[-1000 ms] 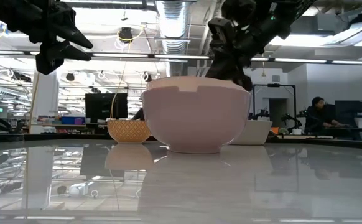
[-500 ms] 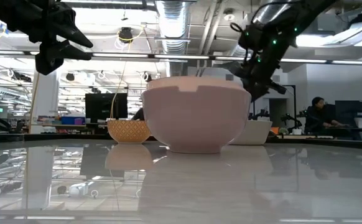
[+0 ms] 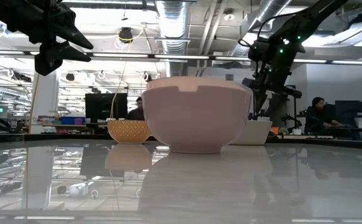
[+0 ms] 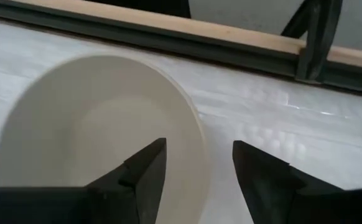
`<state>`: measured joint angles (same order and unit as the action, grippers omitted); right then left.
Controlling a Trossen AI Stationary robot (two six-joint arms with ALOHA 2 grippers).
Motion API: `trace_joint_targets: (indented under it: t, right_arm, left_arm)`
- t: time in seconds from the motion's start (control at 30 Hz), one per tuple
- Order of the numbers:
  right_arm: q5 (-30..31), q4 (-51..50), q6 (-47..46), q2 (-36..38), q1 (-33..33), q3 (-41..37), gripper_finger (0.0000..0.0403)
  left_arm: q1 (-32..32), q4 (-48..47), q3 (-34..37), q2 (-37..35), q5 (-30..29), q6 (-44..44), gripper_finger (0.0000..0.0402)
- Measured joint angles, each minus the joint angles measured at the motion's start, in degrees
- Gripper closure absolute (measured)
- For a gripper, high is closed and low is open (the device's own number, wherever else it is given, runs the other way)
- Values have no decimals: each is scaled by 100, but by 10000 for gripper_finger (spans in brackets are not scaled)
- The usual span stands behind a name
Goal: Nest bowls inside each other
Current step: Stack the grey bowl on top of the light orange bowl
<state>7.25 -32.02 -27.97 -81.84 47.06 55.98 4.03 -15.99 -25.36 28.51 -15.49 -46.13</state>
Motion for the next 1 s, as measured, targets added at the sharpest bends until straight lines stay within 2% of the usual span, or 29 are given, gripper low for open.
trace_joint_targets:
  t: [0.17,0.33,0.43,0.53,0.67,0.7,0.83,1.0]
  right_arm:
    - [-55,377,-48,2,-4,-367,184]
    - [-464,1070,-218,-2,-8,-991,192]
    - [-479,1085,-428,-2,-19,-1108,204]
    - [-479,1057,-622,-2,-89,-1136,243]
    - [-514,1081,-757,1,-187,-1127,357]
    - [-568,1083,-701,14,-214,-1082,371]
    - [-495,848,-862,89,-406,-703,371]
    - [-424,625,-914,358,-1219,258,371]
  left_arm:
    - [0,1,0,-2,-130,-47,278]
    - [0,0,0,-1,-203,-46,278]
    - [0,0,0,0,-266,-31,278]
    - [0,0,0,-1,-319,13,278]
    - [0,2,2,-2,-334,20,278]
    - [0,0,2,-2,-334,43,278]
    - [0,0,2,-1,-286,191,278]
    - [0,-8,2,-2,-277,464,278]
